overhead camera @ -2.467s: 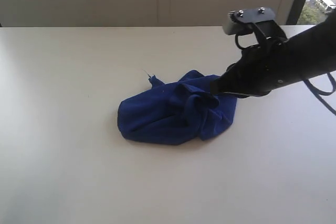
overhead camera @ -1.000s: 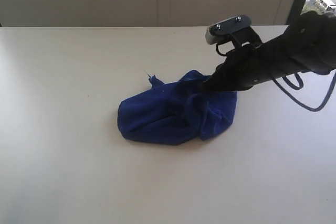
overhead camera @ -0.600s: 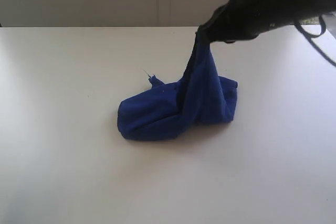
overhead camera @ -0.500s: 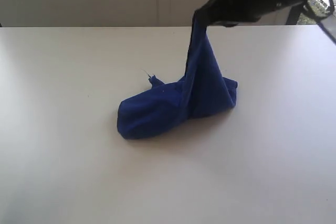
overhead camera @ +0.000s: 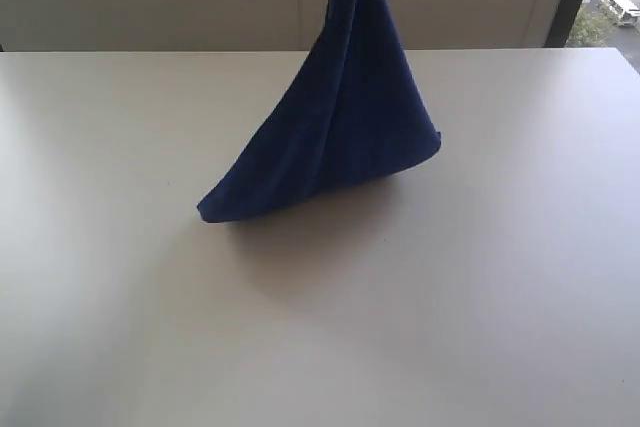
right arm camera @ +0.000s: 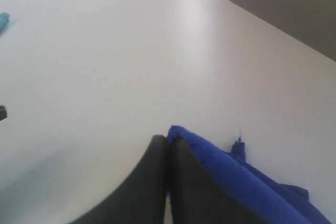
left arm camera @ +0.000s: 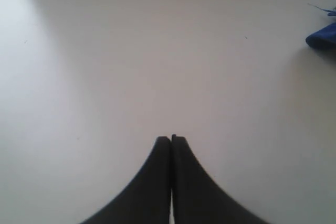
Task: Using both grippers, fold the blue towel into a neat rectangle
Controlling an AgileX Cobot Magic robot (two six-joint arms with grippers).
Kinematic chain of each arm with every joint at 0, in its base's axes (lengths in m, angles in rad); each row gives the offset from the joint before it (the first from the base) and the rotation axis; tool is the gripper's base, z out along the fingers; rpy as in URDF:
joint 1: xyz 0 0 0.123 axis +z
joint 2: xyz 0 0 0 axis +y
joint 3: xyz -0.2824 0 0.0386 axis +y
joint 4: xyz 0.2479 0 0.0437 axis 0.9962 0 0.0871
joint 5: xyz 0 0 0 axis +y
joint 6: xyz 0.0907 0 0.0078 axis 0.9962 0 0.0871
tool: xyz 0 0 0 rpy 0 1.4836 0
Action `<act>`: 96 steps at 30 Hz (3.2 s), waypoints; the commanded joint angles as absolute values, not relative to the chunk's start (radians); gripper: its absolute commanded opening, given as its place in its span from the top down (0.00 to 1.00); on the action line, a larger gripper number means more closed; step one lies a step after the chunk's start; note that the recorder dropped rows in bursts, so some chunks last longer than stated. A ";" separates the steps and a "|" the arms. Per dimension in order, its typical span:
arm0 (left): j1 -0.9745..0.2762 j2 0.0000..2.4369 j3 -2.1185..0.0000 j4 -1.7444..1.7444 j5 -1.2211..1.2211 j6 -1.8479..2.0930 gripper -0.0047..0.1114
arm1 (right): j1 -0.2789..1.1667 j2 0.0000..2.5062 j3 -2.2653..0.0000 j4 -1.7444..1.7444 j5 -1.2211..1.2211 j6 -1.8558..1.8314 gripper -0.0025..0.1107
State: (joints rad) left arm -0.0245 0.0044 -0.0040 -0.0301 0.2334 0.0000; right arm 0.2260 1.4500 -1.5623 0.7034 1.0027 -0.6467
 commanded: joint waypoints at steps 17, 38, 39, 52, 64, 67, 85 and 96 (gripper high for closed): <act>-0.023 0.000 0.000 -0.029 0.232 0.000 0.96 | 0.267 1.543 -1.376 0.014 1.221 -0.311 0.98; -0.023 0.000 0.000 -0.029 0.232 0.000 0.96 | 0.267 1.742 -1.404 -0.016 0.943 -0.224 0.98; -0.023 0.000 0.000 -0.029 0.232 0.000 0.96 | 0.267 1.728 -1.441 -0.016 0.953 -0.224 0.98; -0.023 0.000 0.000 -0.029 0.232 0.000 0.96 | 0.269 1.631 -2.027 0.541 1.106 -0.553 0.98; -0.023 0.000 0.000 -0.029 0.232 0.000 0.96 | 0.267 1.644 -2.185 0.720 1.221 -0.683 0.98; -0.023 0.000 0.000 -0.029 0.232 0.000 0.96 | 0.267 1.626 -2.185 0.371 1.221 -0.473 0.98; -0.023 0.000 0.000 -0.029 0.232 0.000 0.96 | 0.267 1.643 -1.731 -0.156 1.221 -0.191 0.98; -0.023 0.000 0.000 -0.029 0.232 0.000 0.96 | 0.267 1.656 -1.439 -0.203 1.099 -0.081 0.98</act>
State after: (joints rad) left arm -0.0245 0.0044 -0.0040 -0.0301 0.2334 0.0000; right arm 0.2693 1.6519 -1.4980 -0.1745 1.1604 -0.1181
